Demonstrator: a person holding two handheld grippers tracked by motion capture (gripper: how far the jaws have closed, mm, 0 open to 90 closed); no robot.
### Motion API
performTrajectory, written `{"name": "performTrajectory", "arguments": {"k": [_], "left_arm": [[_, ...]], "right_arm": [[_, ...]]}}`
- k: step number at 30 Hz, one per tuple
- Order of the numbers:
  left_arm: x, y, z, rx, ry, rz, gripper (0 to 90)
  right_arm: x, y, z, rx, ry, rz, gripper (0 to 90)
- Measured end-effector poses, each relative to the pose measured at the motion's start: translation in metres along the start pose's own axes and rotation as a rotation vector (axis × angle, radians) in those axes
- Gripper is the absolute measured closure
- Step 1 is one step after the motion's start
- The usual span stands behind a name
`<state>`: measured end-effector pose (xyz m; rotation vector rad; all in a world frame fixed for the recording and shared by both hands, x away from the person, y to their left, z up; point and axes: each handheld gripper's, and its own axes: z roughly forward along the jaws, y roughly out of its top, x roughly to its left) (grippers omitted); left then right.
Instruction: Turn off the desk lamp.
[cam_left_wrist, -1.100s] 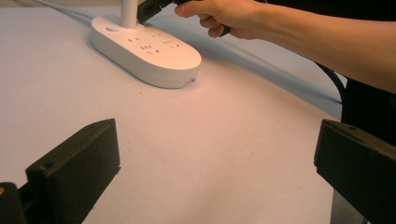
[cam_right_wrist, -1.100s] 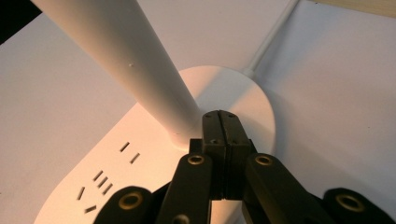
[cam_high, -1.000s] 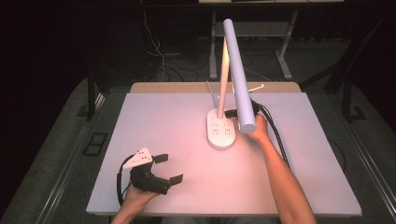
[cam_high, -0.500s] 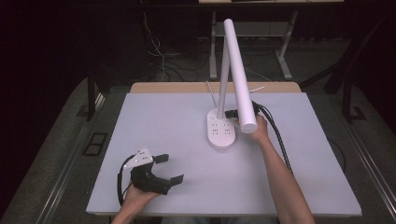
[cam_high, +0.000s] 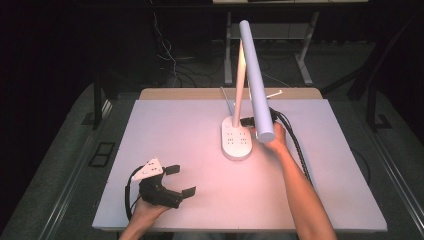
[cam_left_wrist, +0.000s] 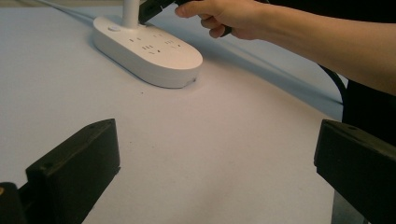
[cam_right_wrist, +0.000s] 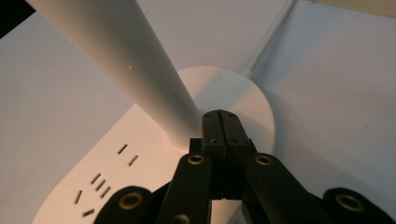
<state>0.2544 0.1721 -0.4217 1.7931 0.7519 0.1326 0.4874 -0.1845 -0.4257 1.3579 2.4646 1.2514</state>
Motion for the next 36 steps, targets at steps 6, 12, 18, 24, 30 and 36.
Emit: {"name": "performTrajectory", "arguments": {"k": [6, 12, 18, 24, 30, 36], "left_arm": [[-0.001, 0.0, 0.0, 0.001, -0.003, 0.003, 0.0], [-0.001, 0.0, -0.001, -0.002, -0.002, 0.001, 0.0], [0.001, 0.0, -0.002, -0.005, 0.002, -0.005, 0.0], [0.0, 0.0, -0.001, -0.006, -0.001, -0.002, 0.0], [0.0, 0.0, -0.002, -0.009, -0.001, -0.004, 0.0], [-0.002, 0.0, -0.001, -0.006, -0.004, 0.001, 0.0]], "right_arm": [[0.001, -0.002, 0.001, -0.006, -0.019, 0.004, 90.0], [0.003, -0.001, 0.0, 0.001, -0.023, -0.003, 90.0], [0.004, 0.001, -0.005, 0.013, -0.043, -0.03, 90.0], [0.006, 0.004, -0.017, -0.008, -0.029, -0.022, 90.0], [0.012, 0.004, -0.03, -0.013, -0.047, -0.054, 90.0], [0.014, 0.0, -0.045, -0.035, -0.058, -0.053, 78.4]]}}
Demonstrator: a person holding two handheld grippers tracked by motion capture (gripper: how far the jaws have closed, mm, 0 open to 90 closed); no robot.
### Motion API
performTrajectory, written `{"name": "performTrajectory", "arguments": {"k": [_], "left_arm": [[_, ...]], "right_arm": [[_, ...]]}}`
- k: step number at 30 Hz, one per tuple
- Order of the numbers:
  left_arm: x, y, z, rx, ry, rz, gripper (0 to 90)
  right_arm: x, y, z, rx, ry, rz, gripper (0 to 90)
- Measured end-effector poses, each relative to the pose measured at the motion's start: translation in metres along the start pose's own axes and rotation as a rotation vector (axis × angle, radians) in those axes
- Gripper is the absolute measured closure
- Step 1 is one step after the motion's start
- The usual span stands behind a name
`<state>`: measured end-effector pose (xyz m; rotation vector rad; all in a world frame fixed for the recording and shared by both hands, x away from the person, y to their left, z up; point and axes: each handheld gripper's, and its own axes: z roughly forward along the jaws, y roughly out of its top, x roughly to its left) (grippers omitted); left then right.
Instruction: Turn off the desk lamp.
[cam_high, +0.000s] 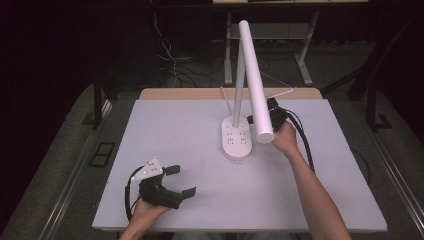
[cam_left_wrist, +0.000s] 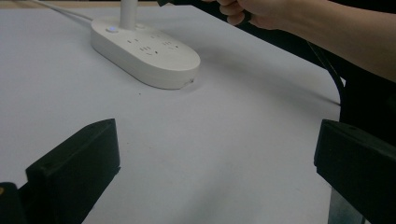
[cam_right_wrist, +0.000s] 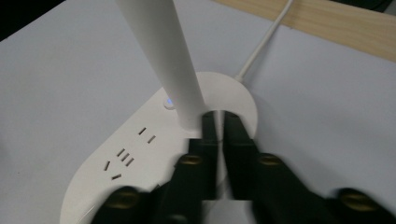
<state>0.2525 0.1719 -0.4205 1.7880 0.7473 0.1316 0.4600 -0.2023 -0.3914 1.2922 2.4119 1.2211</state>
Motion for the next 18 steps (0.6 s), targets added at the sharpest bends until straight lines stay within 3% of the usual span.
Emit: {"name": "performTrajectory", "arguments": {"k": [3, 7, 9, 15, 18], "left_arm": [[0.0, 0.0, 0.001, 0.002, -0.002, -0.001, 0.0], [-0.001, 0.0, 0.001, 0.004, -0.003, 0.0, 0.0], [-0.001, 0.0, 0.002, 0.005, -0.003, 0.001, 0.0], [-0.002, 0.0, 0.003, 0.003, -0.006, 0.003, 0.0], [-0.002, 0.0, 0.003, 0.005, -0.006, 0.005, 0.0]], "right_arm": [[0.0, -0.003, -0.007, -0.011, 0.007, -0.003, 74.0], [0.003, -0.007, -0.018, -0.026, 0.012, 0.002, 60.4], [0.006, -0.009, -0.024, -0.031, 0.021, 0.007, 50.9], [0.012, -0.016, -0.039, -0.043, -0.046, -0.013, 25.7], [0.013, -0.019, -0.048, -0.054, -0.016, 0.001, 11.2]]}}
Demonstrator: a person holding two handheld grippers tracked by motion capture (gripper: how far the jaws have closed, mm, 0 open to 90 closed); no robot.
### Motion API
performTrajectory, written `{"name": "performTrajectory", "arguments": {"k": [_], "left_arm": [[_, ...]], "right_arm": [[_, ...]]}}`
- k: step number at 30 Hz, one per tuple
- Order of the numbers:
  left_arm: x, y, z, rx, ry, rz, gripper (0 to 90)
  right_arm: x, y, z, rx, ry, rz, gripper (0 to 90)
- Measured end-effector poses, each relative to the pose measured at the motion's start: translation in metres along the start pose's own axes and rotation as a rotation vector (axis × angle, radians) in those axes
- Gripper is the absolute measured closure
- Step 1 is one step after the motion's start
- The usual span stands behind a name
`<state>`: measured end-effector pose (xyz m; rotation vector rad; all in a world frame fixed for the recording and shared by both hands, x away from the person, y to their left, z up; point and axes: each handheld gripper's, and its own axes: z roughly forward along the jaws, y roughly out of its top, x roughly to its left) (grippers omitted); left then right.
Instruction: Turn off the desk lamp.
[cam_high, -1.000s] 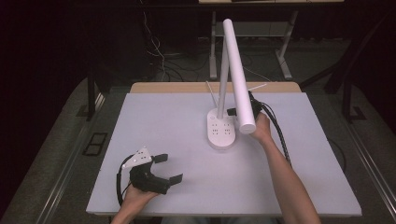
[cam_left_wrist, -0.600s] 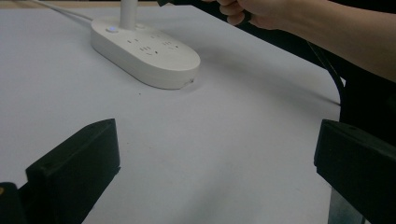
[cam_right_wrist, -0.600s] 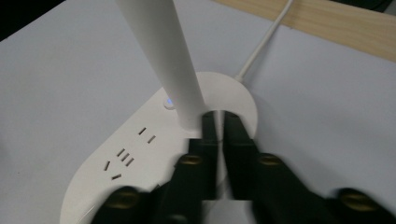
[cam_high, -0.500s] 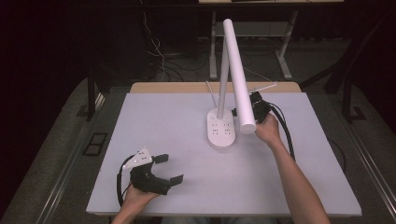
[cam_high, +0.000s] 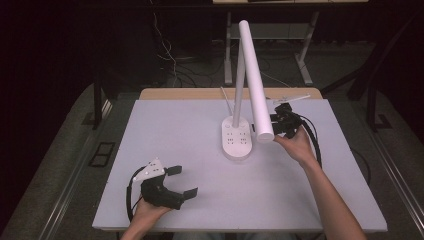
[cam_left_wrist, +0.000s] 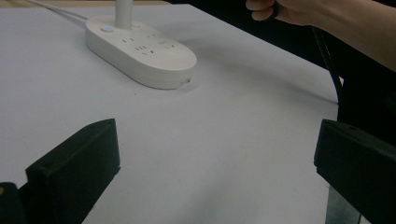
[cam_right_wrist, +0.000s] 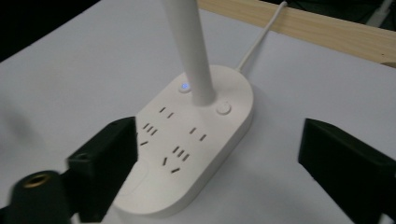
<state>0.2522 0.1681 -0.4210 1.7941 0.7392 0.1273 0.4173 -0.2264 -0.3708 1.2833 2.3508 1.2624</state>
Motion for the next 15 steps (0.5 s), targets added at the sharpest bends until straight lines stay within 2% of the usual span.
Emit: {"name": "performTrajectory", "arguments": {"k": [1, 3, 5, 11, 15], "left_arm": [[0.0, 0.0, 0.0, 0.0, 0.0, 0.0, 0.0], [0.0, 0.0, 0.0, -0.001, 0.0, 0.0, 0.0], [0.0, 0.0, 0.0, 0.0, -0.001, 0.0, 0.0], [0.0, 0.0, 0.001, 0.001, -0.001, -0.001, 0.0], [0.0, 0.0, 0.001, 0.002, -0.002, 0.0, 0.0]], "right_arm": [[0.001, -0.002, -0.004, 0.0, 0.008, -0.001, 11.0], [0.004, -0.006, -0.01, -0.014, -0.006, 0.002, 0.8], [0.005, -0.011, -0.017, -0.015, 0.022, 0.009, 0.5], [0.012, -0.028, -0.037, -0.046, 0.04, -0.009, 0.6], [0.016, -0.039, -0.048, -0.066, 0.049, 0.001, 0.6]]}}
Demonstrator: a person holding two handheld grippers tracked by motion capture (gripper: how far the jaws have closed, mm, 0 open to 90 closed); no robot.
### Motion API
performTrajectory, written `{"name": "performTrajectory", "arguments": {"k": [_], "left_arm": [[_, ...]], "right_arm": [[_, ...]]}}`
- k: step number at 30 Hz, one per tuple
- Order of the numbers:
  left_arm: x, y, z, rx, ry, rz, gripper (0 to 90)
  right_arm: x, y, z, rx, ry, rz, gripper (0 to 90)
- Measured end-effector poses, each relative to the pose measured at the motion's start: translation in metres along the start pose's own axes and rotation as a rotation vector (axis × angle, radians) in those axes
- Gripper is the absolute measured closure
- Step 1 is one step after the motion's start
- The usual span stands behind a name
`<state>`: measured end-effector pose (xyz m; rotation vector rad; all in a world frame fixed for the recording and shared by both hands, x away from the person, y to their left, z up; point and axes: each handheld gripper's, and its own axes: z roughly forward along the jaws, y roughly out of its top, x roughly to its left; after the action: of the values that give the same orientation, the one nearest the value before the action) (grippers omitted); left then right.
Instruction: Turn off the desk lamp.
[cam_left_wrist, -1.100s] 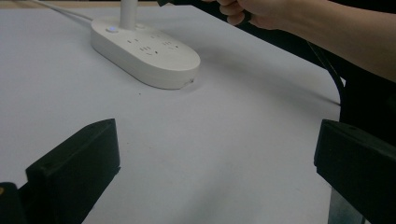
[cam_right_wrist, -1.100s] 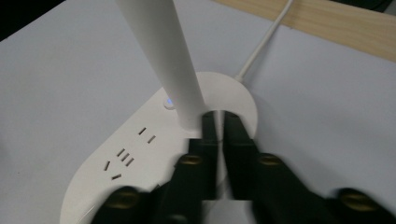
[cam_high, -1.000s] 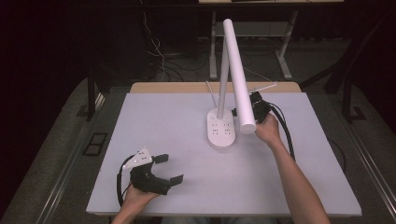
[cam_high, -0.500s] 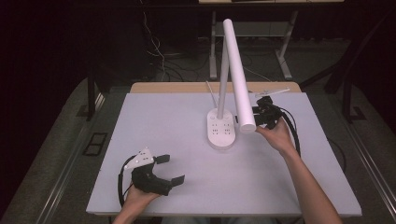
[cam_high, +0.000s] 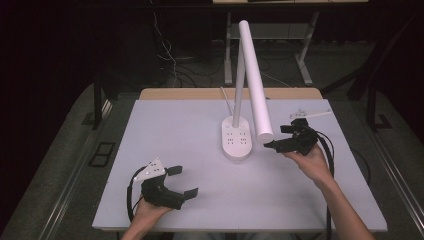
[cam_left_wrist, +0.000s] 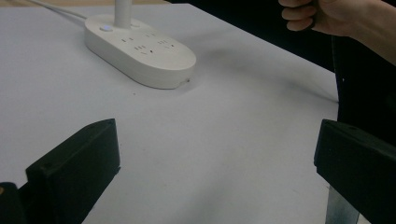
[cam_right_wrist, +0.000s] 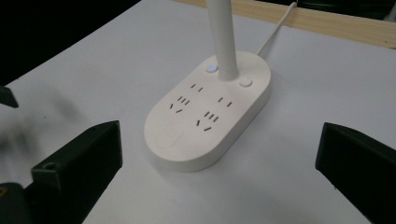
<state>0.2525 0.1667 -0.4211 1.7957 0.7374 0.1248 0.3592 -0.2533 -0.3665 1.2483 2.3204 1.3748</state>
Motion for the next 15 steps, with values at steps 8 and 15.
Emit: {"name": "performTrajectory", "arguments": {"k": [8, 15], "left_arm": [[0.0, 0.0, -0.001, -0.001, 0.0, -0.002, 0.0], [0.0, 0.0, 0.0, 0.004, 0.001, 0.002, 0.0]], "right_arm": [[0.009, -0.021, -0.019, -0.03, 0.013, 0.013, 0.6], [0.016, -0.045, -0.032, -0.055, 0.019, 0.018, 0.6]]}}
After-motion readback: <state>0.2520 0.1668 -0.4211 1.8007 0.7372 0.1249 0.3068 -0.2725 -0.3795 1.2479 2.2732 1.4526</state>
